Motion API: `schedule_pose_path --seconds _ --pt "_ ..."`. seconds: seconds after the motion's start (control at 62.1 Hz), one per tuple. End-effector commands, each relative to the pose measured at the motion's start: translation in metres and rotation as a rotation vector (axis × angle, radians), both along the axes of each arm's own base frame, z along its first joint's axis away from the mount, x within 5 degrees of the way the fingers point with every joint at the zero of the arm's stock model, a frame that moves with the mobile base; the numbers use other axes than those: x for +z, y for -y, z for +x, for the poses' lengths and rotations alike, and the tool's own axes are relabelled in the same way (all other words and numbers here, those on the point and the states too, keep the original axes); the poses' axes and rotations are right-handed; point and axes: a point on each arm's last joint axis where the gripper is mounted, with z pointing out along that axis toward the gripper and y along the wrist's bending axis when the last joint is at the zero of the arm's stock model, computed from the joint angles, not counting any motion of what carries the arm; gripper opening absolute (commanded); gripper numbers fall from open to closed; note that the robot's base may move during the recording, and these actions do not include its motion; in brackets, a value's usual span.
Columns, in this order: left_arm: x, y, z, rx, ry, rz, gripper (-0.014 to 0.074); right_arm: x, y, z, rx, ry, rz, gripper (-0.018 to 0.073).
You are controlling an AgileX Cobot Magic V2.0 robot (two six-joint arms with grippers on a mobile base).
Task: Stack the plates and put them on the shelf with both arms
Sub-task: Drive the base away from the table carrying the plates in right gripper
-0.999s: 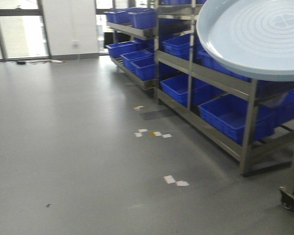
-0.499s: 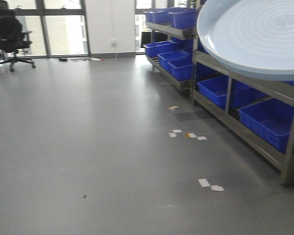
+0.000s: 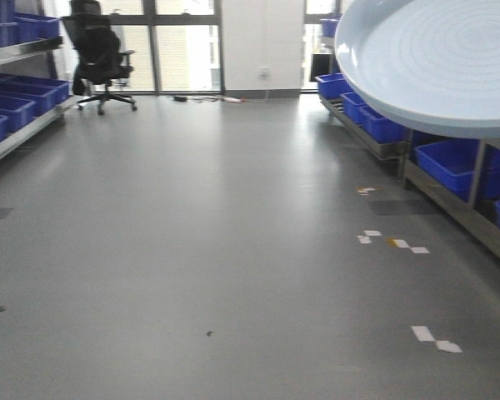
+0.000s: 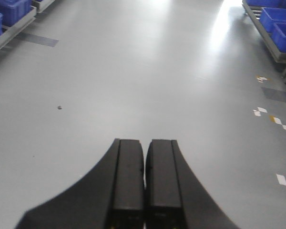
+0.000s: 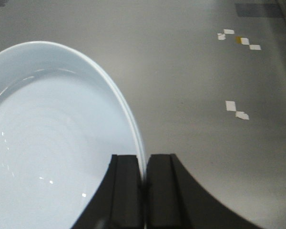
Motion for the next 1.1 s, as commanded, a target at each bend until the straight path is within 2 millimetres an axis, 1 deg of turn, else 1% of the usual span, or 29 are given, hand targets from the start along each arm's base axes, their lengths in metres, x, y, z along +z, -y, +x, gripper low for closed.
schedule_pose_path --seconds 0.0,1.079 --pt "0.0148 0.0016 0.0017 -0.019 0.096 0.000 0.0090 0.0195 0.0010 0.0006 -0.004 0.130 0.015 0.0048" --pt "0.0148 0.0016 0.0017 -0.019 0.096 0.000 0.0090 0.0195 0.0010 0.0006 -0.004 0.130 0.015 0.0048"
